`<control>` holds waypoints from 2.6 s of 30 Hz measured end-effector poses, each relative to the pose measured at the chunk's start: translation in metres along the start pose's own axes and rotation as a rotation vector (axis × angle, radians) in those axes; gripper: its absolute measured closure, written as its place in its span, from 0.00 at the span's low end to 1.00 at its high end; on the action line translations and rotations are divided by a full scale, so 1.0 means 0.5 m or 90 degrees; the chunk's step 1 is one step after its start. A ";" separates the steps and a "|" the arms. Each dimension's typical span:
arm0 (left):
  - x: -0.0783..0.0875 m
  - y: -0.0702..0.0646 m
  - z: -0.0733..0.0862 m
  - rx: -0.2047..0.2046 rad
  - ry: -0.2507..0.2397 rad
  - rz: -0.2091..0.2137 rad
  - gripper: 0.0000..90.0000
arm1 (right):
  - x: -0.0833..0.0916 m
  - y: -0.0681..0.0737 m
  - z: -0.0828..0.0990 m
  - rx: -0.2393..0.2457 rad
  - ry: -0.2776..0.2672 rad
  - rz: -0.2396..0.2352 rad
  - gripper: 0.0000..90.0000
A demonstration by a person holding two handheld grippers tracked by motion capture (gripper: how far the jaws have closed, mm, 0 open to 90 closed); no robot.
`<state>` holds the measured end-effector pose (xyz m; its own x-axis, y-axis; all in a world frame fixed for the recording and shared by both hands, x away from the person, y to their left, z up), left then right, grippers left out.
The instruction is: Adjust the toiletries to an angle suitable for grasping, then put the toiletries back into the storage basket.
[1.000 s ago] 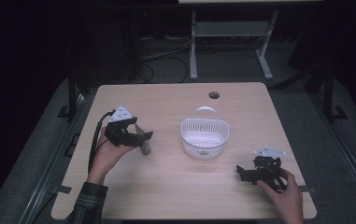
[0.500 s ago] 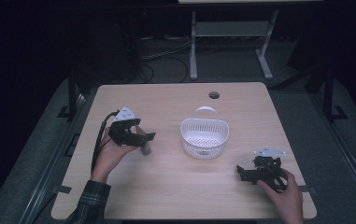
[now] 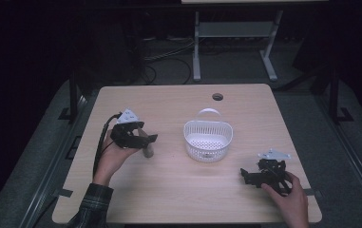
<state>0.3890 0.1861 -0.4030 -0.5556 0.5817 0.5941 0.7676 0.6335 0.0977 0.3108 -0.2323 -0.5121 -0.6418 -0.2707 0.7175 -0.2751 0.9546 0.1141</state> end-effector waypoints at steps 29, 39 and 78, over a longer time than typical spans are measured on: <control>0.012 0.002 0.001 0.006 -0.004 0.006 0.32 | 0.000 0.000 0.000 0.001 0.000 0.000 0.00; 0.022 -0.001 -0.021 -0.006 -0.002 0.022 0.33 | 0.000 0.000 0.000 0.001 0.001 0.000 0.00; 0.044 -0.019 -0.112 -0.035 -0.016 0.069 0.33 | 0.000 0.000 0.000 0.001 0.000 0.000 0.00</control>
<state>0.3876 0.1642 -0.3460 -0.4760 0.6586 0.5828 0.8397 0.5373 0.0785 0.3108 -0.2324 -0.5120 -0.6418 -0.2703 0.7177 -0.2759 0.9545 0.1127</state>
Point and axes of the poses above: each handheld gripper's, and its own axes: x roughly backward along the jaws, z roughly out of its underside, y roughly to its left, the point moved 4 cm from there along -x, roughly forward along the jaws, and after that the axes turned 7 degrees about -x, right-handed, at the moved point
